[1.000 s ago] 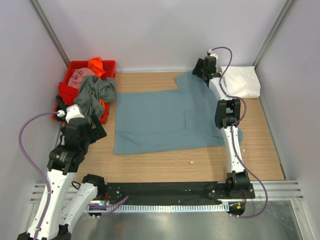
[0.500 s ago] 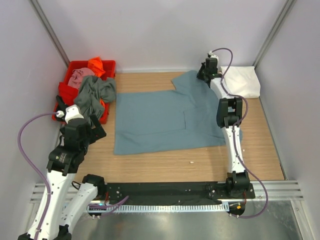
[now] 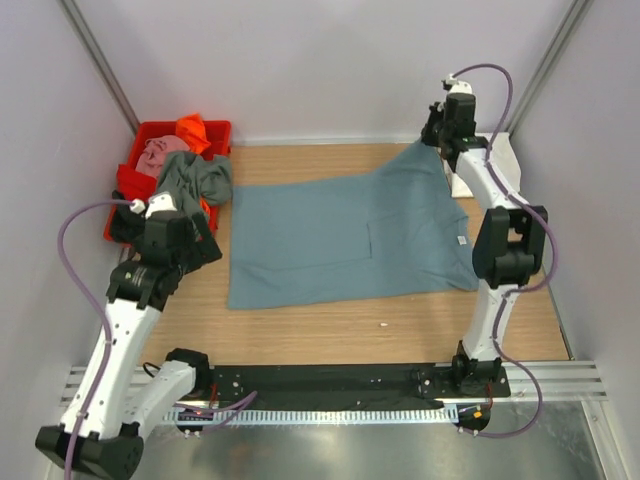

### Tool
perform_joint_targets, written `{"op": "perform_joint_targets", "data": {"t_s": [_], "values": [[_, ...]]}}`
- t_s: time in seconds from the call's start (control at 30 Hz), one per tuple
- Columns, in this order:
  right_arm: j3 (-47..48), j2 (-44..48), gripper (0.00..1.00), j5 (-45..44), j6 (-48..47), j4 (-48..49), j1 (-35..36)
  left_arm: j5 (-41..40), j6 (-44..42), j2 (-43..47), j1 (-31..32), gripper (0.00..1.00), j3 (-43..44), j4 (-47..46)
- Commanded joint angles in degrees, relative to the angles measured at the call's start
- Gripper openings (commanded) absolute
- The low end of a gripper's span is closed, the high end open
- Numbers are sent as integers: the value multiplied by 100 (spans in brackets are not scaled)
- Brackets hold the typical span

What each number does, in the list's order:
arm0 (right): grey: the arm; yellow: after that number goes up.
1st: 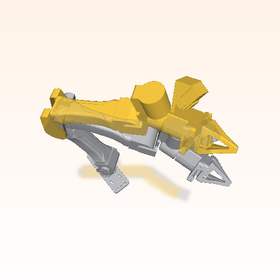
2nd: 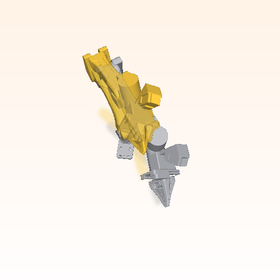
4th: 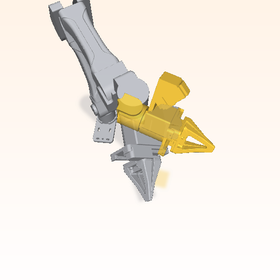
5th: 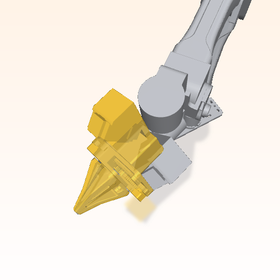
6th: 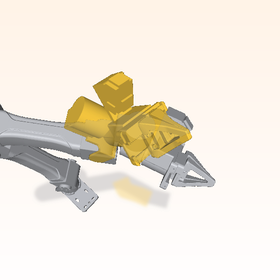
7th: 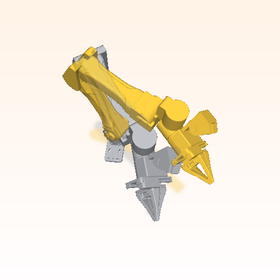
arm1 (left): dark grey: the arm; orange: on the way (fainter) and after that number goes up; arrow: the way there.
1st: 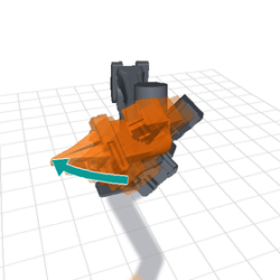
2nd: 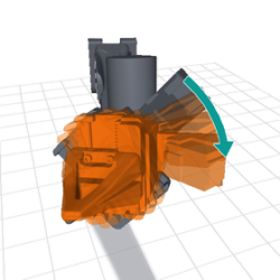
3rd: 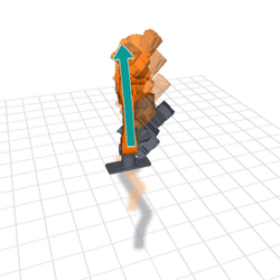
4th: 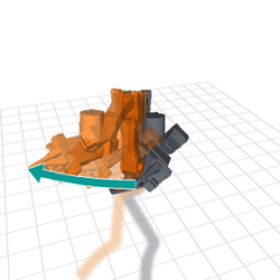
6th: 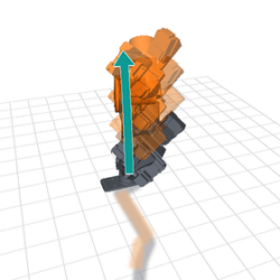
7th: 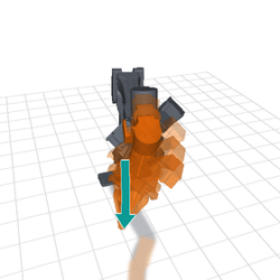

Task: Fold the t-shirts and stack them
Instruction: Fold the tshirt

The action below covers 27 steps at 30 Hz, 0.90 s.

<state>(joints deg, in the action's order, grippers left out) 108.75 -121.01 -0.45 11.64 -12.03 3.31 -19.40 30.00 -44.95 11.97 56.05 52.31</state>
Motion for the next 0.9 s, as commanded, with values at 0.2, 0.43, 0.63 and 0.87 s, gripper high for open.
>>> {"op": "perform_joint_targets", "data": {"t_s": [0.2,0.43,0.63,0.87], "values": [[-3956,3187,1,-552,-654,388,29,445,269,-830,-19,97,653,-854],[-5197,4059,81,-2431,566,-324,-137,789,682,-2323,-1,96,1090,-1434],[-5013,4041,95,-1539,1024,-599,-656,500,841,-4142,7,95,2100,-1593],[-5108,4094,94,-70,1499,-441,-656,270,982,-6269,16,95,3875,-1015]]}}
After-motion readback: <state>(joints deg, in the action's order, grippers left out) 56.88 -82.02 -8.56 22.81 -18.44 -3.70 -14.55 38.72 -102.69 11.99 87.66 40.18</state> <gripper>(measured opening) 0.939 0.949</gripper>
